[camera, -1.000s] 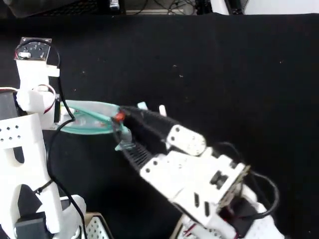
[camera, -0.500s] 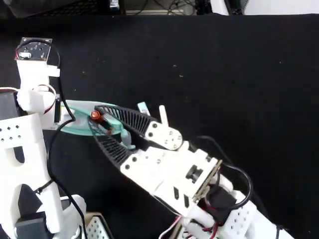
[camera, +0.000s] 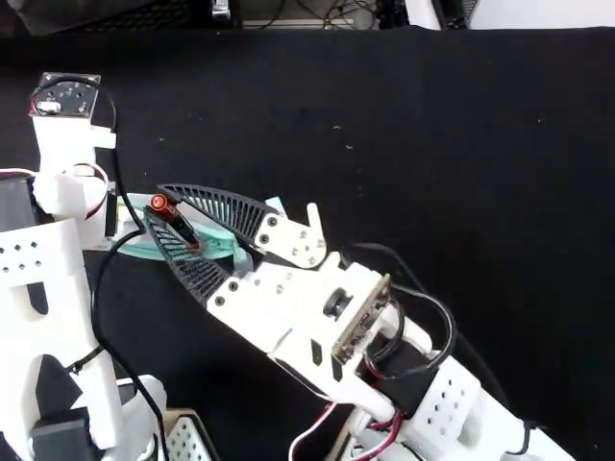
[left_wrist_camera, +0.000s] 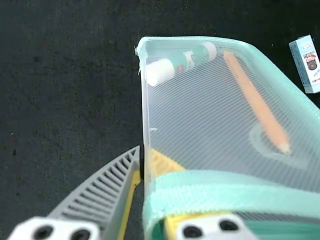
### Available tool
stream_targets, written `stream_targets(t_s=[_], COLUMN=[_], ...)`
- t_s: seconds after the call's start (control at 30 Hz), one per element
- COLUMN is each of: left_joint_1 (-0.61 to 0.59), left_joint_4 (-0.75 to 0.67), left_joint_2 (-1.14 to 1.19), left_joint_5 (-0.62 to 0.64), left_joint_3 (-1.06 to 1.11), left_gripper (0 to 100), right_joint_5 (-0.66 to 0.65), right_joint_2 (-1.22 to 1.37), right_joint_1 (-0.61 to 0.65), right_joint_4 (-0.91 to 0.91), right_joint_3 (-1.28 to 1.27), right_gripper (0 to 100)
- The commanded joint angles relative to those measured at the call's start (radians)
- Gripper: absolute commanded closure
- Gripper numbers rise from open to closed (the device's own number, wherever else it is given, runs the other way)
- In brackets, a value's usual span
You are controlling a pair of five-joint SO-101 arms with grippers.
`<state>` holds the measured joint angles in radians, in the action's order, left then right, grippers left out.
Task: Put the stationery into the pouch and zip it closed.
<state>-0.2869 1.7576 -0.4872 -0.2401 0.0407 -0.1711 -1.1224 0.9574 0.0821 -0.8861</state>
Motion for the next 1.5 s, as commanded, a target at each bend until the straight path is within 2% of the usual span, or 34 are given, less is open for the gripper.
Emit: stream_targets(t_s=[0.0,0.47,0.63,0.7,0.83,0.93,1.07,1.13,1.27,1.37,1.47], left_joint_1=[0.013,0.013,0.013,0.013,0.013,0.013,0.013,0.013,0.013,0.013,0.013], left_joint_4=[-0.002,0.000,0.000,0.000,0.000,0.000,0.000,0.000,0.000,0.000,0.000], left_joint_2=[-0.015,-0.015,-0.015,-0.015,-0.015,-0.012,-0.011,-0.009,-0.009,-0.009,-0.008], left_joint_5=[0.005,0.005,0.005,0.003,0.003,0.003,0.003,0.003,0.003,0.003,0.003], left_joint_3=[-0.010,-0.010,-0.012,-0.010,-0.010,-0.010,-0.010,-0.010,-0.010,-0.010,-0.010], left_gripper=[97,97,97,97,97,97,97,97,97,97,97], right_joint_5=[0.008,0.005,0.005,0.008,0.011,0.011,0.009,0.009,0.012,0.012,0.012], right_joint_2=[0.028,-0.170,-0.159,-0.117,0.004,0.074,0.081,0.047,-0.021,-0.002,0.054], right_joint_1=[0.012,0.012,0.011,0.011,0.011,0.011,0.003,-0.046,-0.301,-0.476,-0.571], right_joint_4=[-0.023,-0.017,0.002,0.103,0.420,0.577,0.654,0.661,0.724,0.818,0.839], right_joint_3=[0.022,-0.300,-0.349,-0.285,-0.058,0.111,0.262,0.306,0.317,0.245,0.108], right_gripper=[98.5,98.5,98.2,94.7,83.2,82.1,82.1,82.2,82.2,82.2,82.2])
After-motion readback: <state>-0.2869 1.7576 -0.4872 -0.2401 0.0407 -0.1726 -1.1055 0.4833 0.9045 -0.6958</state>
